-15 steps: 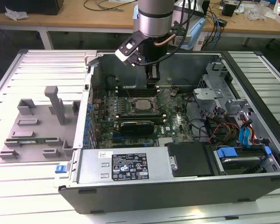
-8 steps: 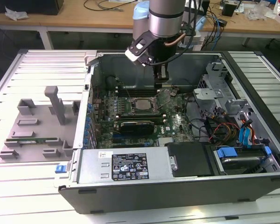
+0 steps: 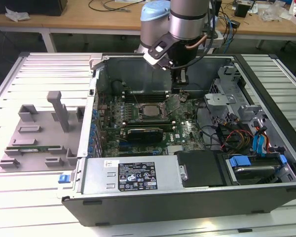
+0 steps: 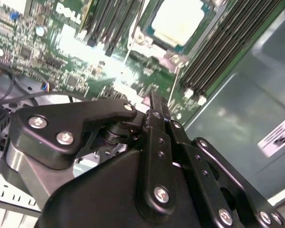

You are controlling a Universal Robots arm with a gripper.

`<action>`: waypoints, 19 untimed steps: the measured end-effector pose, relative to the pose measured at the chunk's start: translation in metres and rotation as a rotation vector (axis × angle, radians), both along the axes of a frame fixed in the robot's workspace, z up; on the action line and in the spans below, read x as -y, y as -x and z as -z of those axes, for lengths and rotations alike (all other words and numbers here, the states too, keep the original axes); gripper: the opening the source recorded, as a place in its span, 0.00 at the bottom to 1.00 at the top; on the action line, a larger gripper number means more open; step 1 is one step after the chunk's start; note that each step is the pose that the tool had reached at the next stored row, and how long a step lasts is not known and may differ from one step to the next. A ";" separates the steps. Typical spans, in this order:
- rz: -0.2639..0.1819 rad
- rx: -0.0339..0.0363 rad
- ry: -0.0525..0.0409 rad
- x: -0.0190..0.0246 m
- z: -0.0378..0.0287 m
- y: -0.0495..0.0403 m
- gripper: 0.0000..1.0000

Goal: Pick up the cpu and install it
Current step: 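Close the cpu cover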

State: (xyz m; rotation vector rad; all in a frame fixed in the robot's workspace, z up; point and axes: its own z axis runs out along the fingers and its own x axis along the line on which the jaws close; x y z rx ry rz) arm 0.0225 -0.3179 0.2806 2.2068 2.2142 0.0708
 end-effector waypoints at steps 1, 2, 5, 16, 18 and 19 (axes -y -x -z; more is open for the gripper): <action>0.000 -0.0012 -0.0001 0.0000 0.0002 -0.0038 0.11; 0.000 -0.0023 0.0000 0.0001 0.0005 -0.0069 0.11; 0.000 -0.0064 0.0000 0.0002 0.0029 -0.0171 0.11; 0.000 -0.0213 -0.0003 0.0004 0.0195 -0.0400 0.11; 0.000 -0.0241 -0.0003 0.0004 0.0238 -0.0400 0.11; 0.000 -0.0252 -0.0003 0.0005 0.0256 -0.0400 0.11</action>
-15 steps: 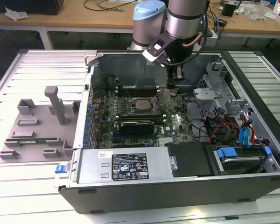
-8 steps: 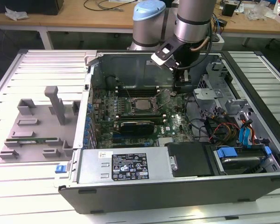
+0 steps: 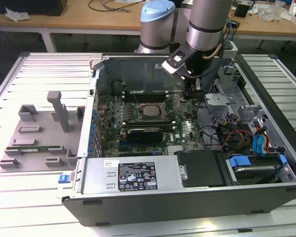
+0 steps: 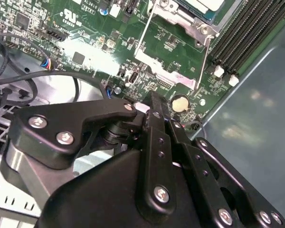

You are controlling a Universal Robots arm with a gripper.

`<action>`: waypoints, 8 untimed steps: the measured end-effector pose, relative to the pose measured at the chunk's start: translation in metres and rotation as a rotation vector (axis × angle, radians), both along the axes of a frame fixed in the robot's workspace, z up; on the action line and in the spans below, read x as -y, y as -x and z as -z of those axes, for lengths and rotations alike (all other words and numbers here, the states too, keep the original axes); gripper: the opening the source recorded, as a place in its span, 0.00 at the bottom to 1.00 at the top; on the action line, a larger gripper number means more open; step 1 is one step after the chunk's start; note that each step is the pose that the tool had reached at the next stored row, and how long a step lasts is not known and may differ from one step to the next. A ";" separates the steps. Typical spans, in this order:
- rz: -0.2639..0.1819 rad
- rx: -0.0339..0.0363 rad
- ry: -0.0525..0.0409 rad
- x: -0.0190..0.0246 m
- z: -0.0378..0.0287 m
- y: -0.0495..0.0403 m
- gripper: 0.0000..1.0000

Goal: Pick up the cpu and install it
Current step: 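Close the cpu cover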

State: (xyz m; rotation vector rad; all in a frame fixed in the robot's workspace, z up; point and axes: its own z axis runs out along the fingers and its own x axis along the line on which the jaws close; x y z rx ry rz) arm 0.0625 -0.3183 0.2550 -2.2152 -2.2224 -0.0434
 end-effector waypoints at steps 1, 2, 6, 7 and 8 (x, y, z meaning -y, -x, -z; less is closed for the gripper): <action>0.000 -0.0018 0.0000 0.0000 0.0035 0.0000 0.11; 0.000 -0.0034 -0.0001 0.0000 0.0069 0.0000 0.11; 0.000 -0.0064 -0.0005 0.0000 0.0138 0.0000 0.11; 0.000 -0.0064 -0.0014 0.0000 0.0140 0.0001 0.11; 0.000 -0.0063 -0.0032 0.0000 0.0142 0.0003 0.11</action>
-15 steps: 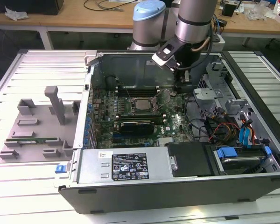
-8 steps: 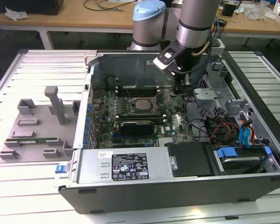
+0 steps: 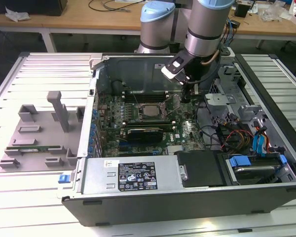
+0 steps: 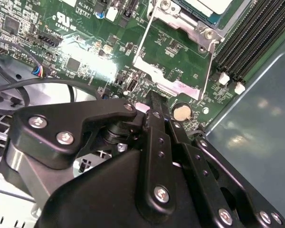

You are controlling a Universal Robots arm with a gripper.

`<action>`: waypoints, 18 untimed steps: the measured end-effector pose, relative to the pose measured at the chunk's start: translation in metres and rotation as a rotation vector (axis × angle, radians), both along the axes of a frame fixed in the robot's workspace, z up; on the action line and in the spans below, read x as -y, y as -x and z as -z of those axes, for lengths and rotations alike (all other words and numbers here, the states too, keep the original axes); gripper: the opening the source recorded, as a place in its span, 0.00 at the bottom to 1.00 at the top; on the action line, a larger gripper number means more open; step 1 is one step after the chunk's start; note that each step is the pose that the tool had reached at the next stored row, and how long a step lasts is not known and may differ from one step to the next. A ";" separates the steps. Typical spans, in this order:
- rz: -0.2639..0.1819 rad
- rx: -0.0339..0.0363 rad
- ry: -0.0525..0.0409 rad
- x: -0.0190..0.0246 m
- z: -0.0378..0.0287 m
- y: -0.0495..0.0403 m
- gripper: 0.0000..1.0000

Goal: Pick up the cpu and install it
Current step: 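Close the cpu cover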

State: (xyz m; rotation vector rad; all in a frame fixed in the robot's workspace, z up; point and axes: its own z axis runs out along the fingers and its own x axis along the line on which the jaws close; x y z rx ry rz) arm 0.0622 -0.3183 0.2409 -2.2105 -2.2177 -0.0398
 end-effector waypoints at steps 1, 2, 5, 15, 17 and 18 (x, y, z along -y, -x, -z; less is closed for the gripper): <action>0.000 0.0001 -0.0018 -0.0001 0.0001 0.0004 0.11; 0.000 0.0001 -0.0031 -0.0001 0.0002 0.0010 0.11; 0.000 0.0000 -0.0066 0.0001 0.0002 0.0050 0.11; 0.000 0.0041 -0.0121 -0.0003 0.0002 0.0369 0.11; 0.000 0.0052 -0.0120 -0.0003 0.0002 0.0444 0.11; 0.000 0.0056 -0.0121 -0.0004 0.0002 0.0473 0.11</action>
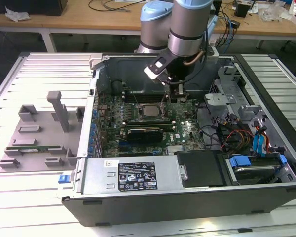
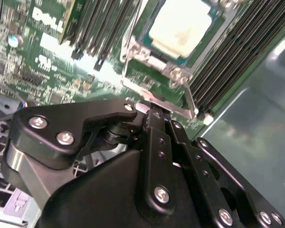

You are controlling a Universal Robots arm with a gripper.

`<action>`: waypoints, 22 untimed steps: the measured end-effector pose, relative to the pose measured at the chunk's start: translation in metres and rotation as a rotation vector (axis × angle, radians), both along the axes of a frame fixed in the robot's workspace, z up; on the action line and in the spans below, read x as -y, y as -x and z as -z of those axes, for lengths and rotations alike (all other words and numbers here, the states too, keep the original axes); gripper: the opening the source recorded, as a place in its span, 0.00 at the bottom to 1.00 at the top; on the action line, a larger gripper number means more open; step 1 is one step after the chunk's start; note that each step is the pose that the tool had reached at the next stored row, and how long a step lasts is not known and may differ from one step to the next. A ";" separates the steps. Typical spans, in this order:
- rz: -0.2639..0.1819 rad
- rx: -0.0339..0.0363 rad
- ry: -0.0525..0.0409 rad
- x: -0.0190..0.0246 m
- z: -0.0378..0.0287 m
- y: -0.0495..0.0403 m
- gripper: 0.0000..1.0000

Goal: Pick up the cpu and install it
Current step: 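Close the cpu cover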

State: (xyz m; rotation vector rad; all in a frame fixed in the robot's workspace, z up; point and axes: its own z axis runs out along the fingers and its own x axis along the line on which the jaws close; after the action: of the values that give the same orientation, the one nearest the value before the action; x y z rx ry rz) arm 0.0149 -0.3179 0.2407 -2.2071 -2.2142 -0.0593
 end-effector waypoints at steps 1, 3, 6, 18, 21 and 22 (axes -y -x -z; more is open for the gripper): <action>0.000 0.0006 -0.0002 0.0000 0.0001 0.0042 0.11; 0.000 0.0016 -0.0031 -0.0001 0.0003 0.0134 0.11; 0.000 0.0024 -0.0045 -0.0001 0.0005 0.0213 0.11; 0.000 0.0023 -0.0048 -0.0001 0.0006 0.0223 0.11; 0.000 0.0023 -0.0047 -0.0001 0.0006 0.0224 0.11; 0.000 0.0023 -0.0047 -0.0001 0.0006 0.0224 0.11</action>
State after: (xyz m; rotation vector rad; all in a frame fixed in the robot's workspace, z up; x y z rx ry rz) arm -0.0075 -0.3178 0.2401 -2.2058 -2.2129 -0.0670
